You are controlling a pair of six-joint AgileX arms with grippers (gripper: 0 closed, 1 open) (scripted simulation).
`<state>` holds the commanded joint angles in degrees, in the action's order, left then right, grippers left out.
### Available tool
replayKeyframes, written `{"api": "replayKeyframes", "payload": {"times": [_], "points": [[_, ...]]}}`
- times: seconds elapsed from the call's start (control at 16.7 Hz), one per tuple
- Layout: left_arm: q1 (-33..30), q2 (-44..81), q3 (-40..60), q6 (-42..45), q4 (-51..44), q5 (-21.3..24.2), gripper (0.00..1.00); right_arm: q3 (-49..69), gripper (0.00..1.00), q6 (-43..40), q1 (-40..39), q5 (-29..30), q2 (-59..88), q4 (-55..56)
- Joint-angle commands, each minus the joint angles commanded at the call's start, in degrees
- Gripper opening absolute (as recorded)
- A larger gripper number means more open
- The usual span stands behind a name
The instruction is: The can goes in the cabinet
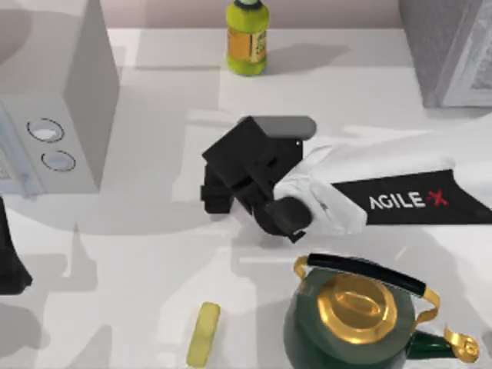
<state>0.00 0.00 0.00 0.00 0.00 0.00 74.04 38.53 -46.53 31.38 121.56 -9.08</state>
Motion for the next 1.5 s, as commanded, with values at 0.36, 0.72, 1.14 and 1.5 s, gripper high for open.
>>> {"api": "replayKeyframes", "payload": {"times": [0.36, 0.72, 1.14, 1.5], "points": [[0.00, 0.00, 0.00, 0.00, 0.00, 0.00, 1.00, -0.57, 1.00, 0.56, -0.52, 0.29, 1.11, 1.26], [0.00, 0.00, 0.00, 0.00, 0.00, 0.00, 1.00, -0.64, 0.85, 0.66, -0.62, 0.35, 0.90, 1.14], [0.00, 0.00, 0.00, 0.00, 0.00, 0.00, 1.00, -0.64, 0.32, 0.66, -0.62, 0.35, 0.90, 1.14], [0.00, 0.00, 0.00, 0.00, 0.00, 0.00, 1.00, -0.64, 0.00, 0.66, -0.62, 0.35, 0.90, 1.14]]}}
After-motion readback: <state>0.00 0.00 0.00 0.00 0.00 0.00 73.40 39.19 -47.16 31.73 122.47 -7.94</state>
